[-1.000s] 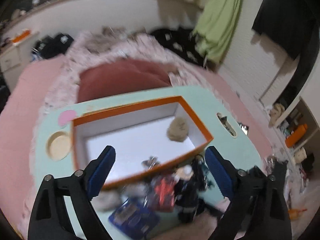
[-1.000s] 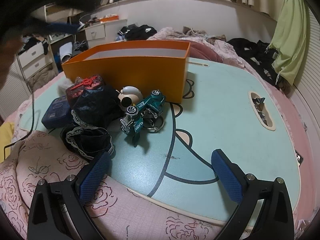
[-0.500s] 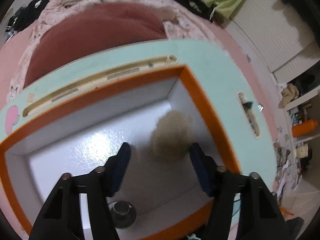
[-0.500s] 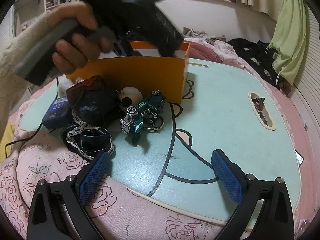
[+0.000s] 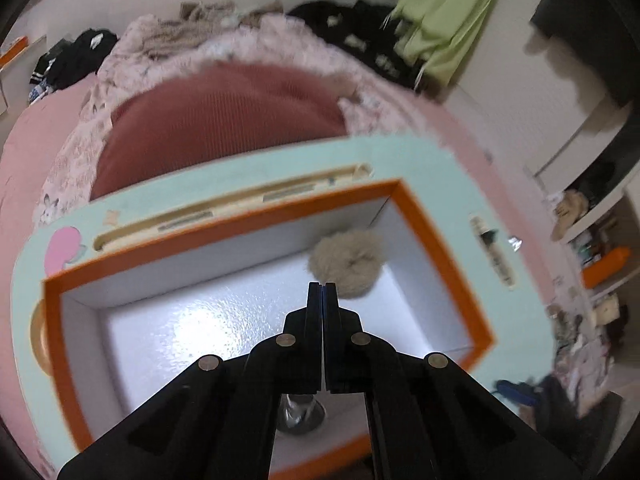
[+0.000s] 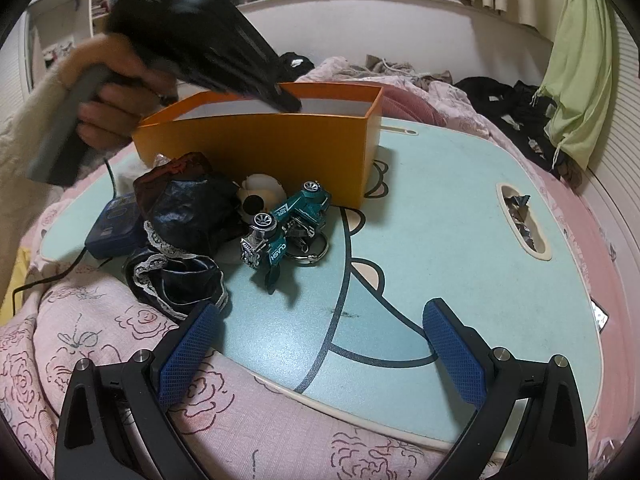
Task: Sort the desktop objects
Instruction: 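Reach into the orange box and grasp the beige fur ball, left gripper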
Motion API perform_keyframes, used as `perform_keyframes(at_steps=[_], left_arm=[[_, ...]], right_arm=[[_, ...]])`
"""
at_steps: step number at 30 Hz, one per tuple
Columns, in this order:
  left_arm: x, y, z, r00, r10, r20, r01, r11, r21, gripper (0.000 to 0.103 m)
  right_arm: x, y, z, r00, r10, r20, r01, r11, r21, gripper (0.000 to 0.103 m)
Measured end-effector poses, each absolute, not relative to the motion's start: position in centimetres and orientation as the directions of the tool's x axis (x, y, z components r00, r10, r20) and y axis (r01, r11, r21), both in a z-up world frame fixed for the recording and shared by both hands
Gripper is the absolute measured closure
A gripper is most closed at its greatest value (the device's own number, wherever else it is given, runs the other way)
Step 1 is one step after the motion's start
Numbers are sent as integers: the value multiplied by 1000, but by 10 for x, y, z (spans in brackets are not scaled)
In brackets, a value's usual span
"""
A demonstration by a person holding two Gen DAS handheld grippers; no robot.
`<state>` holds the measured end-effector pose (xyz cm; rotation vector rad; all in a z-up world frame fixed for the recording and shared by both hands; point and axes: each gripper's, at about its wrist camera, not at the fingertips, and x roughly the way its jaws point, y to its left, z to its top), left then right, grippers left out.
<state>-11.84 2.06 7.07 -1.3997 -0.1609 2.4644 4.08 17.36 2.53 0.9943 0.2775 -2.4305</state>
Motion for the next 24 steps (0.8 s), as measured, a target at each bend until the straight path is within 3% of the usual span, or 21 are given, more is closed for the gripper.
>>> perform_keyframes(at_steps=[4, 6, 8, 14, 17, 24], left_arm=[[-128, 26, 80, -470, 311, -826, -193, -949, -247, 98], [-146, 34, 73, -445, 310, -841, -185, -950, -252, 64], [-160, 42, 66, -444, 277, -852, -172, -960, -223, 45], [-179, 77, 38, -382, 189, -905, -192, -974, -122, 44], [-188, 75, 26, -316, 185, -931, -158, -977, -141, 62], [-158, 62, 53, -440, 240, -865, -216, -964, -158, 63]], right_arm=[[41, 174, 25, -611, -368, -701, 516, -857, -1, 1], [41, 174, 25, -611, -368, -701, 516, -857, 0, 1], [41, 174, 25, -611, -369, -700, 516, -856, 0, 1], [40, 171, 23, -610, -370, -700, 516, -856, 2, 1], [40, 170, 22, -611, -374, -698, 517, -856, 6, 1], [39, 168, 21, -611, -372, -698, 516, -857, 5, 1]])
